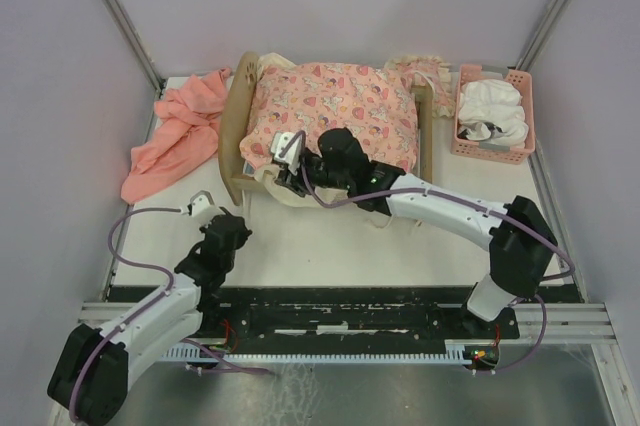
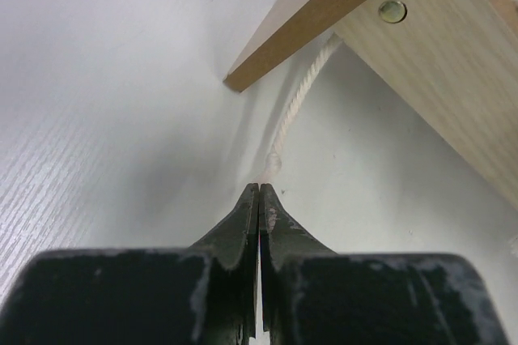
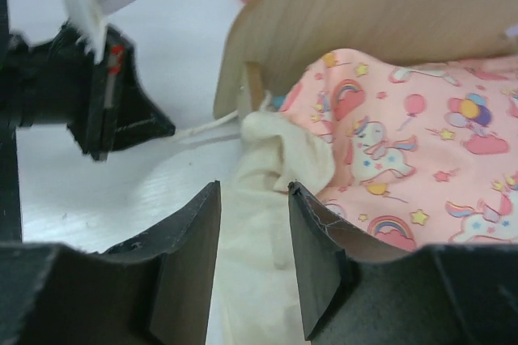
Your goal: Set up the pet bed
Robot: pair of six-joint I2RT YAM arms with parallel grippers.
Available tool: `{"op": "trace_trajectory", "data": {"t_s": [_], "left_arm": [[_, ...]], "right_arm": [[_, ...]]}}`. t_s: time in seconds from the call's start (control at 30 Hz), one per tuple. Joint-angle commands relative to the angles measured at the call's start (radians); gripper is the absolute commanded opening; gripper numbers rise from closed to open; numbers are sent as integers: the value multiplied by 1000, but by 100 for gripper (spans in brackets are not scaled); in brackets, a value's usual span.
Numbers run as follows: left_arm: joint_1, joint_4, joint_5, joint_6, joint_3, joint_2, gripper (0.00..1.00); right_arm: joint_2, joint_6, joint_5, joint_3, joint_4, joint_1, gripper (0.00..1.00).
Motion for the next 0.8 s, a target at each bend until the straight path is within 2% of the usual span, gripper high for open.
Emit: {"op": "trace_trajectory", "data": {"t_s": [0.0,0.1,0.13,0.2,0.3,0.53,0.67,0.77], "left_arm": [[0,-55,6,-74,9,-32,3],[-1,-64,12,-89,4,-74,3],[0,-58,19,-89,1,-87,3],[0,-61,26,-91,-1,-107,3],[-1,-88,26,-89,8,-141,3],[-1,-125,21,-77,8,-199,3],[0,-136,28,-80,4,-222,3],[0,-132,36,-84,-5,-235,3]], "right_arm": [[4,-353,-199,-153,77,18,48],[-6,-635,-299,-224,86,23,50],[-1,-705,-314,-222,44,23,49],[21,-812,-311,-214,-18,26,46],[59,-885,-275,-236,-17,35,45],[144,-916,-95,-203,28,77,46],[162,-862,68,-228,211,84,47],[151,-835,112,-262,326,84,49]]}}
